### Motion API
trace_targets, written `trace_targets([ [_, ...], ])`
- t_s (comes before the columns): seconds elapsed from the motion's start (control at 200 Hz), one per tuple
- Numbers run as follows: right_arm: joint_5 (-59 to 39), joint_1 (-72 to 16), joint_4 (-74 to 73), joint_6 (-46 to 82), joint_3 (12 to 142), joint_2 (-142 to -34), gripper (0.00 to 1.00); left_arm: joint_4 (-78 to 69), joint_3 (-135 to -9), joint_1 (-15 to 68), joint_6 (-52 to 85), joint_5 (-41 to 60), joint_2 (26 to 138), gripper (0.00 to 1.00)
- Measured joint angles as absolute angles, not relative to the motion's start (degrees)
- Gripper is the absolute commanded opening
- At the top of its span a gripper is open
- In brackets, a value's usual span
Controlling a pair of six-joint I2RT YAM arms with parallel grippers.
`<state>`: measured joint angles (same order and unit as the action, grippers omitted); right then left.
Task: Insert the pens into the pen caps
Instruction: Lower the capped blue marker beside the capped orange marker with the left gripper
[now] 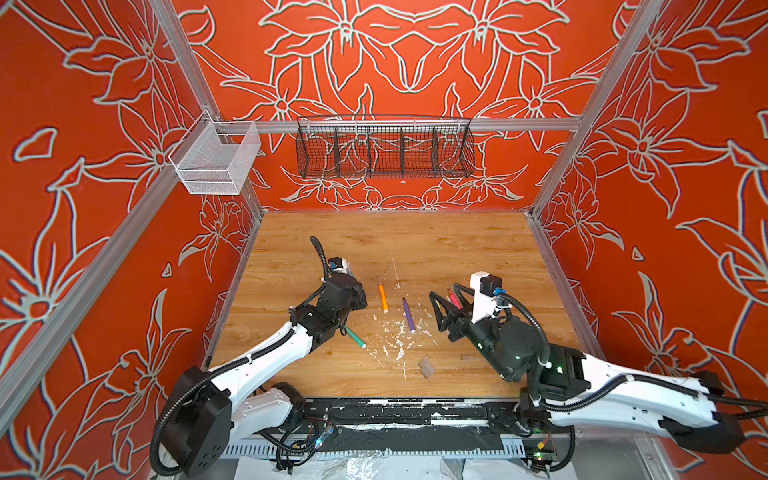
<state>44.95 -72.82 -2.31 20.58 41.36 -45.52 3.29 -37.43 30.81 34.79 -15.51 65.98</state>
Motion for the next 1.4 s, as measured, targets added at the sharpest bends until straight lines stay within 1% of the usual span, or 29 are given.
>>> trace_targets([
  [0.035, 45.9, -71.3, -1.7, 20.2, 40.4, -45.9, 0.71, 4.0, -37.6, 30.8, 35.4, -15.7, 66.4, 0.00],
  [0.07, 45.8, -69.5, -1.2, 19.9, 39.4, -46.5, 0.70, 4.4, -37.7, 30.8, 35.8, -15.6, 66.9, 0.00],
  [0.195, 45.5, -64.6, -0.1, 19.0, 35.1, -46.6, 0.72, 3.7, -37.8, 30.8, 36.6, -14.2, 68.6, 0.00],
  [0.29, 45.8, -63.9, -0.1, 18.4, 34.6, -46.5, 0.73, 4.4, -38.9, 30.8, 37.7, -13.5, 72.0, 0.00],
  [0.445, 45.2, -62.0, -0.3, 18.8, 34.7, -47.8, 0.73, 9.9, -45.6, 30.3, 38.9, -10.9, 80.3, 0.00],
  [0.676, 41.9, -60.1, 0.8, 20.6, 36.3, -56.2, 0.71, 15.1, -53.1, 28.0, 40.8, -4.3, 93.4, 0.00],
  [0.791, 40.2, -59.9, 1.4, 21.3, 37.6, -58.5, 0.71, 17.9, -56.1, 27.1, 41.0, -0.9, 99.4, 0.00],
  [0.916, 39.1, -59.7, 1.7, 21.7, 38.3, -58.7, 0.71, 19.7, -59.7, 26.8, 40.8, 1.3, 101.3, 0.00],
  [1.066, 38.4, -59.3, 2.1, 22.2, 38.3, -57.2, 0.71, 21.3, -60.7, 26.7, 40.3, 2.5, 102.5, 0.00],
  [1.191, 38.3, -59.1, 2.3, 22.7, 38.3, -55.4, 0.71, 22.3, -61.9, 26.6, 39.9, 3.4, 103.4, 0.12],
  [1.271, 38.1, -58.9, 2.3, 22.8, 38.3, -54.7, 0.71, 22.7, -62.8, 26.5, 39.6, 3.9, 104.0, 0.16],
  [1.336, 37.9, -58.9, 2.3, 22.9, 38.3, -54.3, 0.71, 23.1, -63.2, 26.5, 39.4, 4.1, 104.3, 0.22],
  [1.396, 37.9, -58.9, 2.4, 22.9, 38.3, -54.0, 0.71, 23.2, -63.4, 26.5, 39.1, 4.2, 104.3, 0.26],
])
